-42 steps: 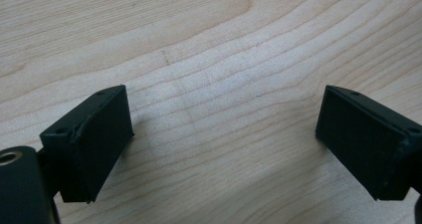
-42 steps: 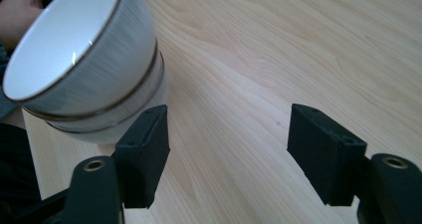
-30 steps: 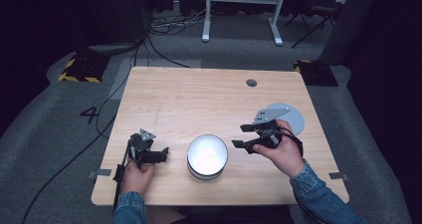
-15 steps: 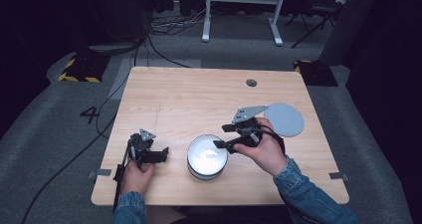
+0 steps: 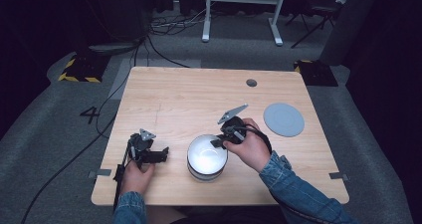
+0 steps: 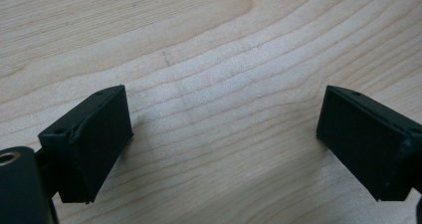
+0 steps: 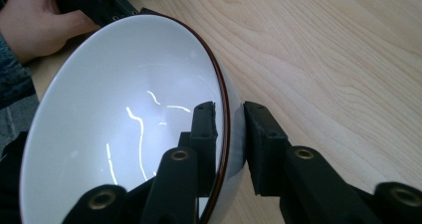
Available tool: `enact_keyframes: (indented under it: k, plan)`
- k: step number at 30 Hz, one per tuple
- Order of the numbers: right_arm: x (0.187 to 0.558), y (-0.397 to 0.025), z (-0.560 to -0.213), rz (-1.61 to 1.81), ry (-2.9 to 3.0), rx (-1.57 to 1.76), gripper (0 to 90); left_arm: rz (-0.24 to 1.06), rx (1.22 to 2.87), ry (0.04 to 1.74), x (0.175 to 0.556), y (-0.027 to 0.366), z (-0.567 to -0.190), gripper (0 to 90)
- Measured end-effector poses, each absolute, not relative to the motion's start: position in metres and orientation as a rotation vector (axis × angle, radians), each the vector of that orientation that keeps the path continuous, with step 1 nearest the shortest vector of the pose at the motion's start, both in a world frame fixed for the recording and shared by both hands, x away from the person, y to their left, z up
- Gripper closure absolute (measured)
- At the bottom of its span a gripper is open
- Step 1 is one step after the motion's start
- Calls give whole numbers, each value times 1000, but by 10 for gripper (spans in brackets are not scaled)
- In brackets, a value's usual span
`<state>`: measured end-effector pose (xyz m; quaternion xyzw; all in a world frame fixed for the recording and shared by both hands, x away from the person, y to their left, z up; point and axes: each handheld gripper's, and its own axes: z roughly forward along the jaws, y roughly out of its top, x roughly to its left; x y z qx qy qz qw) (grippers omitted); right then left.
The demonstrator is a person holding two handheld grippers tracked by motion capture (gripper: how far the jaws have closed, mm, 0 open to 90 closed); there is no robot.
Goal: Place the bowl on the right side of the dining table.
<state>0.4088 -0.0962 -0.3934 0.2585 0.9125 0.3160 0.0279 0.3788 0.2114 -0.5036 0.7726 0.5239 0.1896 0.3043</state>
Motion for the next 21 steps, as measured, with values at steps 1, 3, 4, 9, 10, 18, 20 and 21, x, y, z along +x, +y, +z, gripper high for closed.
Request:
enact_keyframes:
  k: [1, 3, 4, 9, 10, 18, 20, 21]
  plan:
    - [410, -96, -394, 977, 2813, 778, 784, 502, 2047, 1388, 379, 211, -504, 73]
    - [411, -95, -395, 970, 2812, 777, 793, 502, 2046, 1388, 379, 211, -504, 73]
    - [412, -95, -395, 968, 2808, 782, 801, 502, 2047, 1388, 379, 211, -504, 72]
    - [418, -90, -395, 964, 2830, 745, 816, 502, 2047, 1387, 379, 211, -504, 72]
    - [418, -90, -395, 964, 2830, 745, 816, 501, 2048, 1387, 379, 211, -504, 72]
    - [420, -91, -381, 971, 2855, 808, 825, 501, 2047, 1387, 379, 211, -504, 72]
    - [421, -93, -377, 977, 2856, 819, 825, 501, 2048, 1387, 379, 211, -504, 71]
    - [422, -94, -375, 982, 2854, 817, 826, 502, 2048, 1387, 379, 211, -504, 71]
